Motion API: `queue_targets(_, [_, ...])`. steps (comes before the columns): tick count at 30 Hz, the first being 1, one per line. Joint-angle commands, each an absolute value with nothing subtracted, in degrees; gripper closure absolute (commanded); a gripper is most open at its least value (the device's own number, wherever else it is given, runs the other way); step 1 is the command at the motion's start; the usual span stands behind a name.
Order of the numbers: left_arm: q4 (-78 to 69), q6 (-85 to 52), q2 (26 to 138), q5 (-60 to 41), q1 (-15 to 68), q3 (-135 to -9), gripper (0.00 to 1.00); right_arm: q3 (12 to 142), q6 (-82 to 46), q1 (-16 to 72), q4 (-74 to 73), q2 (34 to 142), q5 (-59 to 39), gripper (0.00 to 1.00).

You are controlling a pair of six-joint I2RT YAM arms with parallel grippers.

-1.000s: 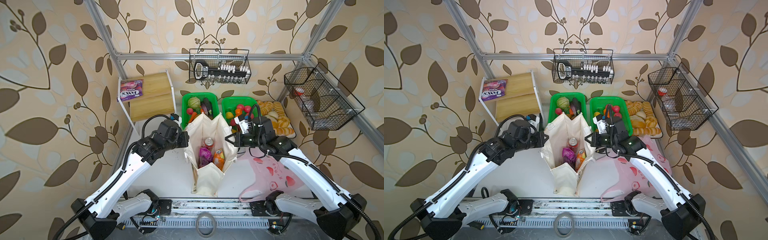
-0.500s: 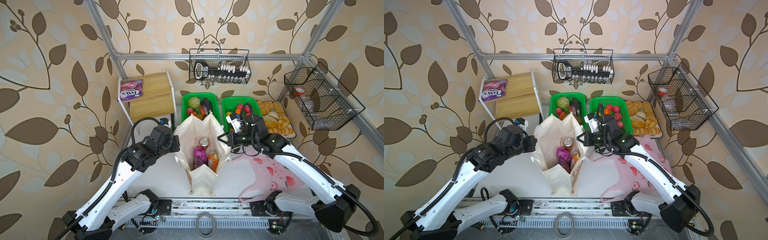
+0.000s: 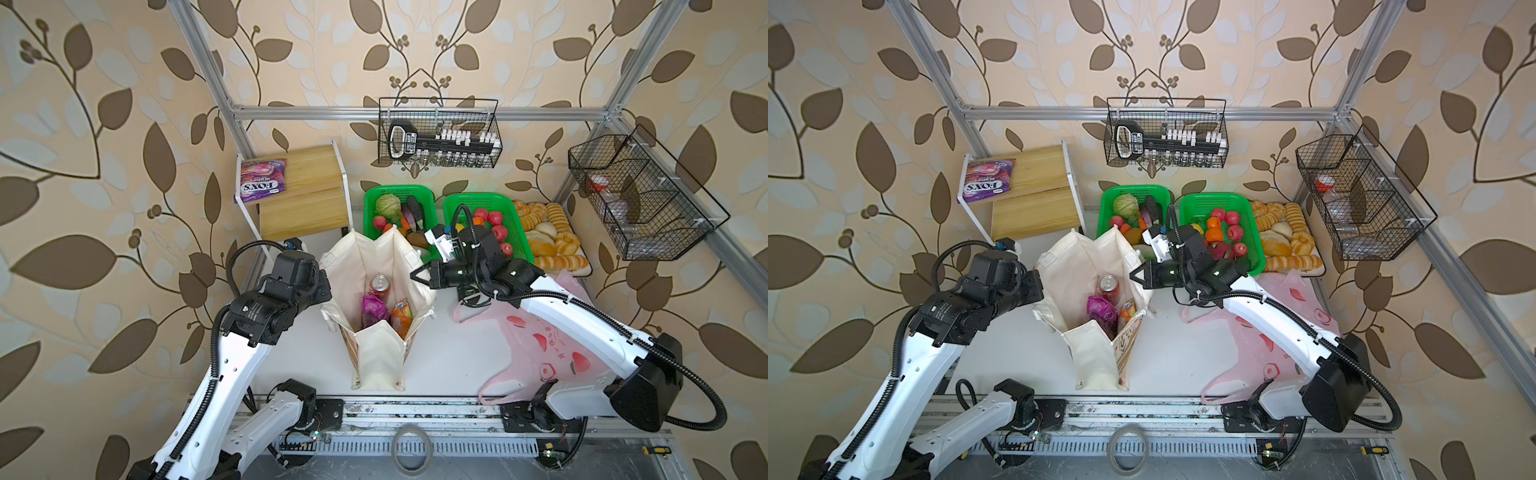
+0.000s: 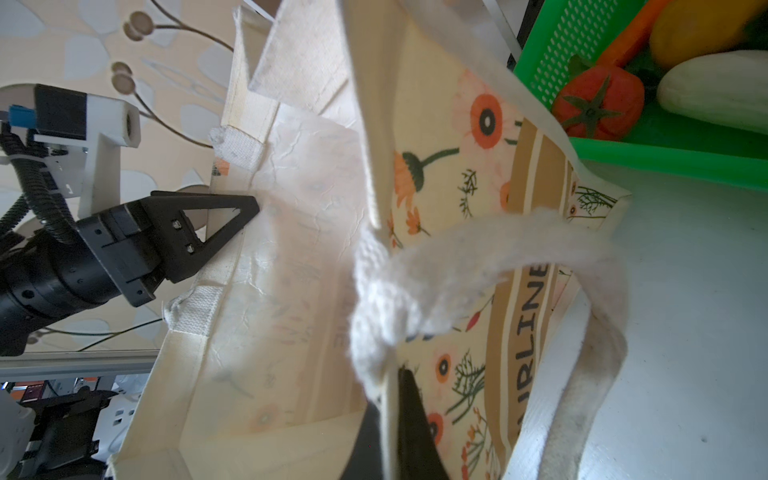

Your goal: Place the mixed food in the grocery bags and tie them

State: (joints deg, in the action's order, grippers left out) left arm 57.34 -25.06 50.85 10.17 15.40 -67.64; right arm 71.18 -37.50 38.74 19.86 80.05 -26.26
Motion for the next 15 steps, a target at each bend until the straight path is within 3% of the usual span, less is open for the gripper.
queue_targets(1, [54.7,-21.4,50.6,12.8,11.2,-71.1,1.00,75.4,-39.8,40.0,12.0,80.8,-28.2,1.00])
queue_targets(9, [51.9,-21.5,49.1,21.2,3.4,-69.5,1.00,80.2,-42.1,44.2,8.7,87.7,-29.3,1.00])
queue_targets(15, [46.9,-18.2,51.7,10.1,-14.7,-70.2,1.00,84.2,-44.8,47.4,3.3,92.1,-25.5,1.00])
